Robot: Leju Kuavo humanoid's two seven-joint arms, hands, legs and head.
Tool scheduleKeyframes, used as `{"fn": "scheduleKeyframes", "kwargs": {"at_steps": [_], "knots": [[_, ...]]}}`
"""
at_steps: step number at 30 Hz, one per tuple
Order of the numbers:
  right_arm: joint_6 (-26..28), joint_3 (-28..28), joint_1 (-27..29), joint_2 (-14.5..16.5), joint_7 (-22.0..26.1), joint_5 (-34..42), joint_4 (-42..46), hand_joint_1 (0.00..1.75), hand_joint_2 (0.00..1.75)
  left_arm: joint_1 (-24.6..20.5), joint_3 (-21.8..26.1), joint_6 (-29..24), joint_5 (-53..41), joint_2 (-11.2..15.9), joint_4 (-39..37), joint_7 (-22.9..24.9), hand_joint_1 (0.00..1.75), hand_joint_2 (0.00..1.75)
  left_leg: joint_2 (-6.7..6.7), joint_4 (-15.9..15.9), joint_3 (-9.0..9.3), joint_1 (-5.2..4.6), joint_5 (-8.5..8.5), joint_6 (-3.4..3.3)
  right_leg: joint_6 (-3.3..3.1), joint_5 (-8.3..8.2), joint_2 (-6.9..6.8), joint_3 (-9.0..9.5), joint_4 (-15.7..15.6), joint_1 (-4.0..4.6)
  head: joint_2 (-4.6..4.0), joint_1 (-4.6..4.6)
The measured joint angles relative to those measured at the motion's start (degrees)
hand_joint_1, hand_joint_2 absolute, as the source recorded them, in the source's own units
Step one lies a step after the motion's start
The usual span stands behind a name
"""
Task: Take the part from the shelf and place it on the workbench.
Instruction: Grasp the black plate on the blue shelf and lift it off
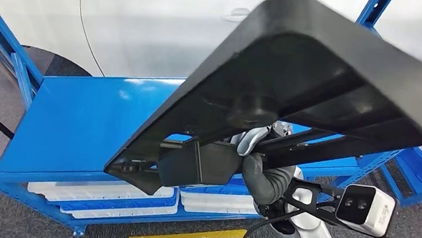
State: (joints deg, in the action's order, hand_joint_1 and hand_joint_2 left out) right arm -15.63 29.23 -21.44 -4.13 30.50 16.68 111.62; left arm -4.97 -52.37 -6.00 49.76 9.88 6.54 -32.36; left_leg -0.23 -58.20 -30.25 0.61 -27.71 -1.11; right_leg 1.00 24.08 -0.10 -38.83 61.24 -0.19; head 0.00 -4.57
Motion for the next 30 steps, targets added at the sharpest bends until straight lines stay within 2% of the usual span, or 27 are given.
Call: {"fn": "scheduleKeyframes", "kwargs": {"at_steps": [1,3,4,5,6,7,9,10,11,13,14,15,16,18,19,20,21,22,23,24,25,26,27,28,29,30], "knots": [[0.01,0.01,0.02,-0.17,-0.06,0.11,-0.26,1.75,1.75,-0.04,0.11,-0.04,0.01,0.02,0.0,0.02,0.0,1.75,0.1,0.06,-0.55,0.07,0.6,-0.27,0.24,2.56,0.08,-0.98,2.66,-0.14,0.0,0.0],[0.01,0.04,0.09,-0.46,-0.12,0.19,-0.78,1.75,1.75,-0.01,0.28,-0.06,0.01,0.06,-0.01,0.04,0.0,1.75,0.13,-0.03,-2.02,0.03,1.64,-0.5,0.63,7.74,0.1,-3.19,10.12,-0.3,0.0,0.0],[0.01,0.06,0.14,-0.6,-0.12,0.21,-1.03,1.75,1.75,0.02,0.34,-0.06,0.01,0.06,-0.01,0.06,0.0,1.75,0.14,-0.11,-2.78,0.01,2.13,-0.47,0.77,9.01,0.1,-3.68,13.08,-0.39,0.0,0.0],[0.01,0.08,0.17,-0.72,-0.13,0.24,-1.28,1.75,1.75,0.05,0.4,-0.06,0.01,0.06,-0.02,0.09,0.0,1.75,0.15,-0.18,-3.48,0.0,2.57,-0.41,0.84,9.07,0.09,-3.24,14.18,-0.47,0.0,0.0],[0.01,0.11,0.18,-0.81,-0.13,0.26,-1.5,1.75,1.75,0.07,0.48,-0.06,0.01,0.06,-0.02,0.13,0.0,1.75,0.14,-0.26,-4.11,0.01,2.99,-0.31,0.82,8.15,0.09,-1.63,12.99,-0.53,0.0,0.0],[0.01,0.16,0.17,-0.87,-0.14,0.27,-1.68,1.75,1.75,0.08,0.56,-0.06,0.01,0.06,-0.02,0.16,0.0,1.75,0.11,-0.34,-4.63,0.01,3.37,-0.17,0.7,6.79,0.09,1.04,9.74,-0.57,0.0,0.0],[0.01,0.25,0.08,-0.9,-0.14,0.29,-1.86,1.75,1.75,0.08,0.73,-0.06,0.01,0.05,-0.02,0.19,0.0,1.75,0.02,-0.45,-5.32,-0.03,4.09,0.3,0.21,5.4,0.09,6.91,1.4,-0.43,0.0,-0.01],[0.02,0.29,0.04,-0.91,-0.18,0.38,-1.9,1.75,1.75,0.08,0.8,-0.07,0.01,0.05,-0.02,0.21,0.0,1.75,0.0,-0.41,-5.47,-0.05,4.47,0.63,-0.09,5.18,0.11,8.65,-1.36,-0.25,0.0,-0.01],[0.07,0.32,-0.01,-0.92,-0.27,0.62,-1.95,1.75,1.75,0.09,0.9,-0.14,0.01,0.07,-0.03,0.28,0.0,1.75,-0.01,-0.34,-5.59,-0.04,4.85,0.98,-0.35,5.25,0.12,9.37,-2.75,-0.03,0.0,-0.01],[0.41,0.34,-0.04,-1.01,-0.5,1.55,-2.15,1.75,1.75,0.15,1.15,-0.44,0.01,0.11,-0.05,0.63,0.0,1.75,-0.05,-0.12,-5.81,0.04,5.55,1.7,-1.07,4.41,0.05,8.98,-3.24,0.09,0.0,0.01],[0.71,0.34,-0.04,-1.09,-0.56,2.08,-2.27,1.75,1.75,0.22,1.27,-0.59,0.01,0.13,-0.07,0.87,0.0,1.75,-0.07,-0.41,-6.15,0.09,5.13,1.97,-1.55,3.88,-0.1,8.65,-3.52,0.01,0.0,0.0],[1.05,0.34,-0.01,-1.21,-0.47,2.51,-2.38,1.75,1.75,0.32,1.37,-0.69,0.01,0.16,-0.08,1.13,0.0,1.75,-0.08,-1.51,-6.66,0.14,3.68,2.16,-2.11,3.22,-0.24,8.15,-3.76,-0.09,0.0,0.0],[1.39,0.34,0.07,-1.42,-0.21,2.79,-2.48,1.75,1.75,0.41,1.45,-0.73,0.0,0.21,-0.09,1.37,0.0,1.75,-0.08,-3.67,-7.4,0.18,1.3,2.28,-2.53,2.52,-0.38,7.54,-3.97,-0.18,0.0,0.0],[1.72,0.33,0.42,-2.23,1.04,3.13,-2.72,1.75,1.75,0.49,1.56,-0.73,-0.01,0.34,-0.09,1.77,0.0,1.75,-0.05,-10.27,-9.03,0.26,-4.31,2.44,-2.92,1.34,-0.49,6.03,-3.94,0.03,0.0,0.0],[1.72,0.29,0.73,-2.91,2.1,3.2,-2.91,1.75,1.75,0.49,1.6,-0.73,-0.01,0.38,-0.09,1.92,0.0,1.75,-0.05,-13.45,-9.45,0.26,-5.96,2.53,-2.91,0.71,-0.53,5.16,-3.87,0.13,0.0,0.0],[1.5,0.19,1.08,-3.69,3.5,3.22,-3.09,1.75,1.75,0.49,1.61,-0.71,-0.01,0.41,-0.09,2.05,0.0,1.75,-0.05,-15.54,-9.38,0.26,-6.45,2.58,-2.88,0.08,-0.57,4.24,-3.76,0.21,0.0,0.0],[1.08,-0.04,1.54,-4.37,5.0,3.09,-3.22,1.75,1.75,0.5,1.61,-0.68,-0.01,0.41,-0.09,2.18,0.0,1.75,-0.05,-16.05,-8.55,0.26,-5.71,2.59,-2.81,-0.53,-0.6,3.27,-3.59,0.26,0.0,0.0],[0.38,-0.42,2.14,-4.91,6.53,2.83,-3.26,1.75,1.75,0.51,1.62,-0.66,-0.01,0.41,-0.09,2.36,0.0,1.75,-0.04,-15.02,-6.91,0.27,-4.2,2.56,-2.7,-1.15,-0.62,2.25,-3.36,0.29,0.0,0.0],[-0.57,-0.92,2.81,-5.19,7.71,2.46,-3.17,1.75,1.75,0.52,1.62,-0.67,-0.01,0.41,-0.09,2.56,0.0,1.75,-0.04,-12.27,-4.49,0.26,-2.51,2.46,-2.56,-1.67,-0.62,1.32,-3.08,0.3,0.0,0.0],[-1.58,-1.49,3.52,-5.3,8.42,2.01,-2.98,1.75,1.75,0.5,1.63,-0.72,-0.01,0.41,-0.09,2.77,0.0,1.75,-0.07,-8.5,-1.78,0.22,-1.87,2.31,-2.37,-2.17,-0.61,0.5,-2.76,0.32,0.0,-0.01],[-2.5,-2.05,4.16,-5.34,8.78,1.62,-2.73,1.75,1.75,0.48,1.66,-0.8,-0.01,0.4,-0.09,2.95,0.0,1.75,-0.11,-4.51,0.83,0.08,-2.0,2.09,-2.11,-2.65,-0.59,-0.11,-2.46,0.35,0.0,-0.01],[-3.24,-2.55,4.68,-5.37,8.87,1.25,-2.51,1.75,1.75,0.49,1.68,-0.93,-0.01,0.34,-0.09,3.2,0.0,1.75,-0.16,-1.57,2.57,-0.09,-2.55,1.85,-1.8,-3.15,-0.58,-0.45,-2.34,0.36,0.0,-0.01],[-3.77,-3.02,5.01,-5.43,8.88,0.96,-2.33,1.75,1.75,0.5,1.69,-1.08,-0.01,0.25,-0.09,3.5,0.0,1.75,-0.2,0.12,3.34,-0.3,-3.31,1.56,-1.45,-3.7,-0.56,-0.57,-2.38,0.32,0.0,-0.01],[-4.07,-3.42,5.21,-5.57,8.88,0.82,-2.24,1.75,1.75,0.56,1.7,-1.24,-0.01,0.14,-0.09,3.88,0.0,1.75,-0.21,0.77,3.49,-0.46,-3.22,1.23,-1.09,-4.3,-0.54,-0.58,-2.55,0.28,0.0,-0.01],[-4.18,-3.81,5.27,-5.91,8.86,0.84,-2.2,1.75,1.75,0.59,1.69,-1.41,-0.01,-0.02,-0.09,4.35,0.0,1.75,-0.13,0.72,3.05,-0.41,-2.67,0.84,-0.7,-4.67,-0.47,-0.65,-2.76,0.24,0.0,-0.01],[-4.07,-4.16,5.2,-6.45,8.8,1.1,-2.19,1.75,1.75,0.56,1.67,-1.56,-0.01,-0.14,-0.09,4.81,0.0,1.75,-0.04,0.8,2.6,-0.33,-2.04,0.44,-0.34,-4.28,-0.35,-0.95,-2.6,0.14,0.0,-0.01]]}}
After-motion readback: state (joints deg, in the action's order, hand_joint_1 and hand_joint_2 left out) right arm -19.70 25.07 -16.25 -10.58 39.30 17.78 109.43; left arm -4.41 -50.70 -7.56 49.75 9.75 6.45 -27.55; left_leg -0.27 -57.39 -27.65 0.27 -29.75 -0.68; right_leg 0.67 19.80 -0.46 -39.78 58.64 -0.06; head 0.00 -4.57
